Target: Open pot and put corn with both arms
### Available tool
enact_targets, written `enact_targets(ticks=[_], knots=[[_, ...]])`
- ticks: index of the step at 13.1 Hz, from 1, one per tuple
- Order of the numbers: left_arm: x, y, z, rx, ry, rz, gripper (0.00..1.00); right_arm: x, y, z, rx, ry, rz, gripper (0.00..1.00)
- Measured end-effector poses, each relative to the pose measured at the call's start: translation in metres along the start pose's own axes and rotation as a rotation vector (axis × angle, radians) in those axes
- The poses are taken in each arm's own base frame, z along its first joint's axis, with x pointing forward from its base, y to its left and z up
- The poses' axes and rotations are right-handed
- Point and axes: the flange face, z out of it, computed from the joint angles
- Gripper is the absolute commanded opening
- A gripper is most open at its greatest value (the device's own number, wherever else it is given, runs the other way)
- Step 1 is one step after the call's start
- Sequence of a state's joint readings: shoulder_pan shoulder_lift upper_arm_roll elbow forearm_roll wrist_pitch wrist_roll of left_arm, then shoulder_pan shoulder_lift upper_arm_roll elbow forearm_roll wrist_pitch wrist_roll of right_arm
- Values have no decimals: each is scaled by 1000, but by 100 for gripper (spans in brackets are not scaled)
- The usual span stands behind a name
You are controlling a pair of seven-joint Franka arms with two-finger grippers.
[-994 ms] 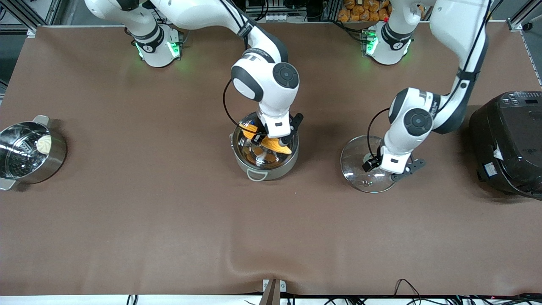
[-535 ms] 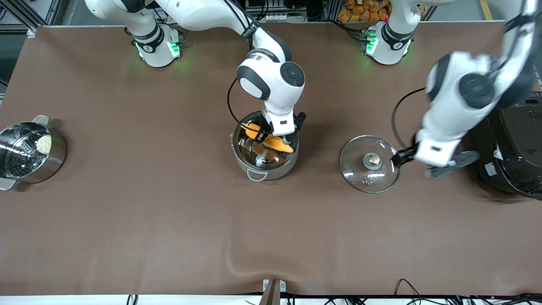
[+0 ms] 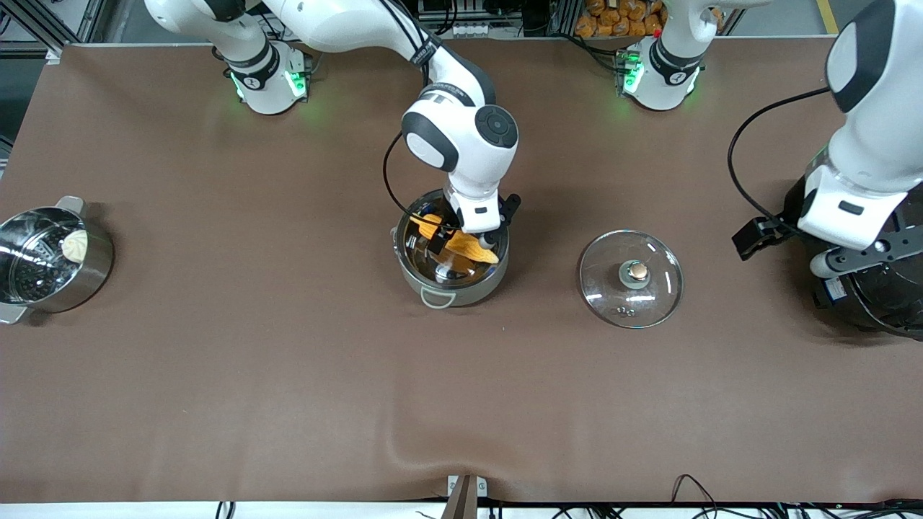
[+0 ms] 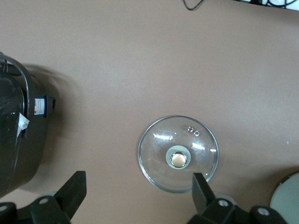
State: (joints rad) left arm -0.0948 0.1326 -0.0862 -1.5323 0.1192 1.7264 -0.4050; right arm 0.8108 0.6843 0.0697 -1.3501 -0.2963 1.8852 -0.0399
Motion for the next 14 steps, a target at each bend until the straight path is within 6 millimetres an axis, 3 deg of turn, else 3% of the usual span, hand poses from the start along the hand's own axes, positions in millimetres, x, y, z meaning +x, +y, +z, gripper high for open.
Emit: enact_targets(ticks=[3,5,9,12,14], knots=[[2,-17,-11,-16,-5,65,100,-5,20,-15,12,11,69,100],[-1,-26,-16,-28,-16,82,100,-16,49,-34,49,23,130,100],[-14,-27,-21,-41,-29,83,100,-71,145,-64,161,-12,324,100],[-15,-24,-19,-47,-36,88,100,-130,233,-67,213,-49,478,100],[-16,-23,-19,-46,-38,89,100,-172,278,-72,230,-71,563,100]])
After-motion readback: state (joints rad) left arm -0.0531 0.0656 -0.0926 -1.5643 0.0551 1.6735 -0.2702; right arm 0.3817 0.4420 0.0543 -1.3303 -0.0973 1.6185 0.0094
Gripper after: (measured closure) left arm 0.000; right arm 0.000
